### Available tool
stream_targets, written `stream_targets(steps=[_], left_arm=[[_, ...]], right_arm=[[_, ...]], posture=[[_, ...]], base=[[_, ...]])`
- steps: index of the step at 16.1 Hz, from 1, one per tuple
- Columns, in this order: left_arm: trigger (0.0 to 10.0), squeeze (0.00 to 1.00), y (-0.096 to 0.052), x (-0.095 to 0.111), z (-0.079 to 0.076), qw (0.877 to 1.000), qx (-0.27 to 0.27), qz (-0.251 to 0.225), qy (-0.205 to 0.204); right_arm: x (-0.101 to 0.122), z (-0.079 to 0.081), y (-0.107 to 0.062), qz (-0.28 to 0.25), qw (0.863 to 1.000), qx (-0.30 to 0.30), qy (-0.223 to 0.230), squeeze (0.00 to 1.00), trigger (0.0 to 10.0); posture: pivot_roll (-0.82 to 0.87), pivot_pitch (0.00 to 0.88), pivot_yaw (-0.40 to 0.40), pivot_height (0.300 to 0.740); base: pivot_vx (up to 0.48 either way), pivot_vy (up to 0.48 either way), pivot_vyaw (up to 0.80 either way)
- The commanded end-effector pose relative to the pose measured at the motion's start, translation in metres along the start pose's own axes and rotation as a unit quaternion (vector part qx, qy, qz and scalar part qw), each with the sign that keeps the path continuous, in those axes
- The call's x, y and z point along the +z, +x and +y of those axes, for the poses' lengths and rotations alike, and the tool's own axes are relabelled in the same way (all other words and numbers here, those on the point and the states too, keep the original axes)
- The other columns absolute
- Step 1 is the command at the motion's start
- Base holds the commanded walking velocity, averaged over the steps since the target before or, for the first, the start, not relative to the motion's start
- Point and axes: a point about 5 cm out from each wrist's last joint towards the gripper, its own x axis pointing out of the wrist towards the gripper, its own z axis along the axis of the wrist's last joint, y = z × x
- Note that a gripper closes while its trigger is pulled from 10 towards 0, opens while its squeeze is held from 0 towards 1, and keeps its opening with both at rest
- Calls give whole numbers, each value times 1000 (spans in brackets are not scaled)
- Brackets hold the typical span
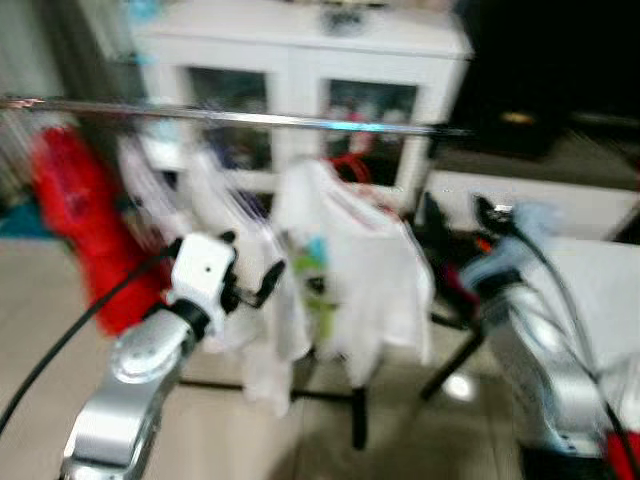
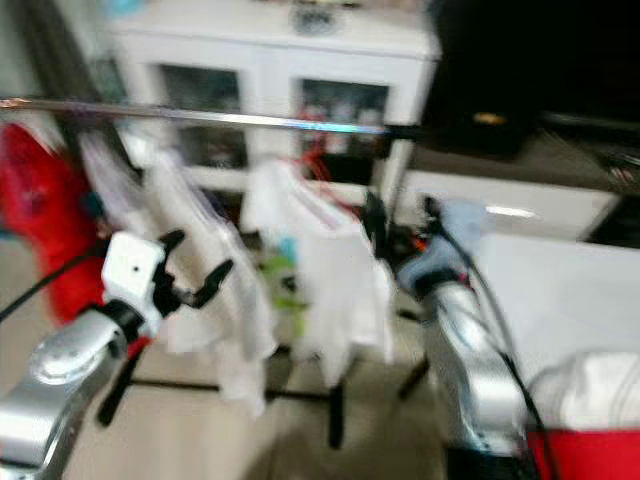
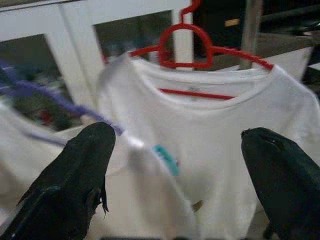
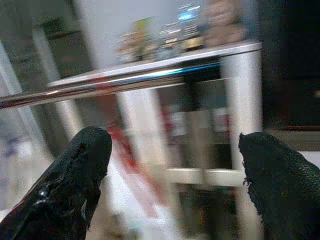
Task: Hang hanger
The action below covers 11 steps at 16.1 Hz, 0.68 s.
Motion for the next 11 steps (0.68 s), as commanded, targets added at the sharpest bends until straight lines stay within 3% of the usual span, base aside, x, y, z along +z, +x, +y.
stream_targets(steps=[1,2,4,8,11], left_arm=[[10000,0,-5,2,4,1000,13,-3,5],[10000,0,-5,2,4,1000,13,-5,4],[10000,0,-5,5,2,1000,6,-11,4],[10000,0,-6,5,-5,1000,-28,-8,4],[10000,0,-5,5,-7,999,-39,-6,10]], right_arm=[[1,11,1,3,1000,17,5,0,10000],[0,11,-1,10,999,12,-36,0,10000],[0,12,-3,17,999,18,-33,0,10000],[-9,16,-6,82,987,117,-68,0,10000],[-4,9,6,71,992,71,-77,0,10000]], posture=[[-6,0,2,740],[-5,0,1,740],[-2,0,0,740],[-1,0,-8,740],[0,0,-16,740]], base=[[285,0,0],[285,0,0],[268,0,800],[0,0,0],[0,0,0]])
